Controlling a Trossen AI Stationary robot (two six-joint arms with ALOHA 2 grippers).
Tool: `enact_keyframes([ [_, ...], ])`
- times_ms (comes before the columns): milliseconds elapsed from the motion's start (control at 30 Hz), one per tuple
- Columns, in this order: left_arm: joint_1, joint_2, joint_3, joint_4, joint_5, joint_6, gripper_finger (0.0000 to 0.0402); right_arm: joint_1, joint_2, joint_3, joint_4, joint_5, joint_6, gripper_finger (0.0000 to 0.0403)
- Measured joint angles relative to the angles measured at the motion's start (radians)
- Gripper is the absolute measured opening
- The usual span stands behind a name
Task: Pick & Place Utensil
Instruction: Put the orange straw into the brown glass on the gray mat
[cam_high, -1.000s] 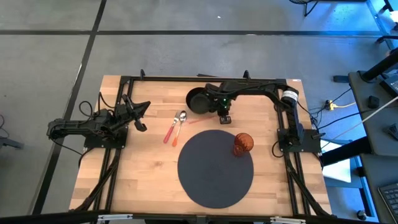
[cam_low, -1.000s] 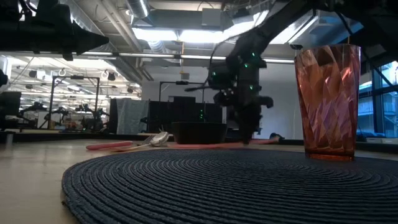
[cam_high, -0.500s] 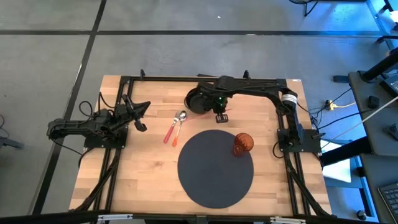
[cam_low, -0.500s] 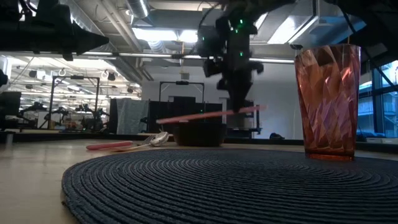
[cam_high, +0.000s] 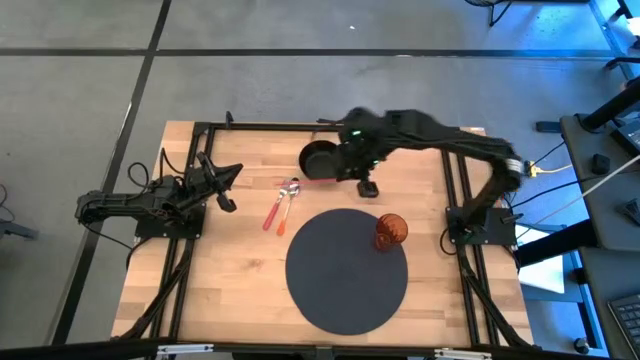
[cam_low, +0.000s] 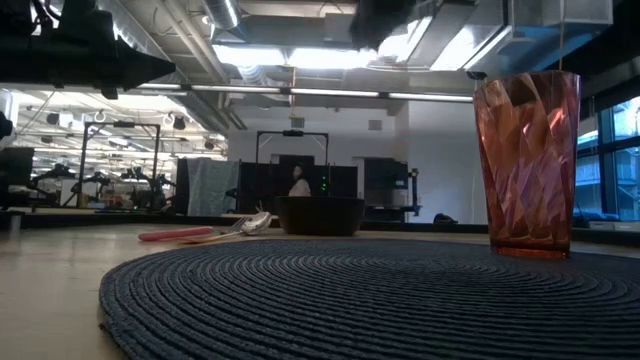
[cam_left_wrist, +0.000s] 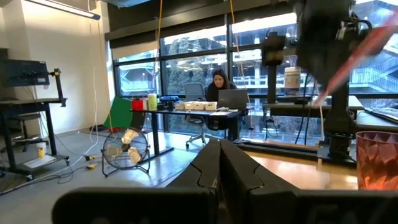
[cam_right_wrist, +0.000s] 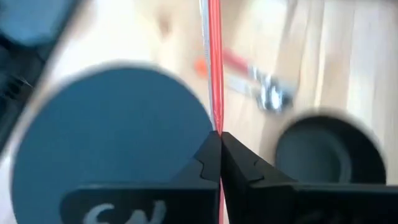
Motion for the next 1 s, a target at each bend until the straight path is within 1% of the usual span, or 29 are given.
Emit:
enact_keyframes([
  [100,0.000,0.000,0.000,0.000,0.000,0.000,0.0001,0.014,-0.126,-0.101,0.113,-0.059,0.013,0.0000],
  [167,0.000,0.000,0.000,0.000,0.000,0.000,0.0001,0.018,-0.212,-0.180,0.178,-0.077,0.037,0.0000],
  [267,0.000,0.000,0.000,0.000,0.000,0.000,0.0001,0.024,-0.339,-0.304,0.254,-0.059,0.063,0.0000],
  [400,0.000,0.000,0.000,0.001,0.000,-0.014,0.0001,0.027,-0.472,-0.445,0.304,0.023,0.114,0.0000],
  [500,0.000,0.000,0.000,0.001,-0.001,-0.023,0.0001,0.027,-0.527,-0.479,0.249,0.145,0.122,0.0000],
  [633,0.000,0.000,0.000,0.001,-0.002,-0.023,0.0001,0.046,-0.531,-0.451,0.081,0.325,0.123,0.0000],
  [733,0.000,0.000,0.000,0.001,-0.008,-0.024,0.0001,0.081,-0.504,-0.412,-0.061,0.483,0.123,0.0000],
  [833,0.000,0.000,0.000,0.001,-0.010,-0.023,0.0001,0.131,-0.455,-0.353,-0.233,0.667,0.143,0.0000],
  [900,0.000,0.000,0.000,0.001,-0.010,-0.023,0.0001,0.171,-0.412,-0.312,-0.337,0.763,0.177,0.0000],
  [1000,0.000,0.000,0.000,-0.001,-0.010,-0.023,0.0001,0.233,-0.346,-0.252,-0.475,0.871,0.229,0.0000],
])
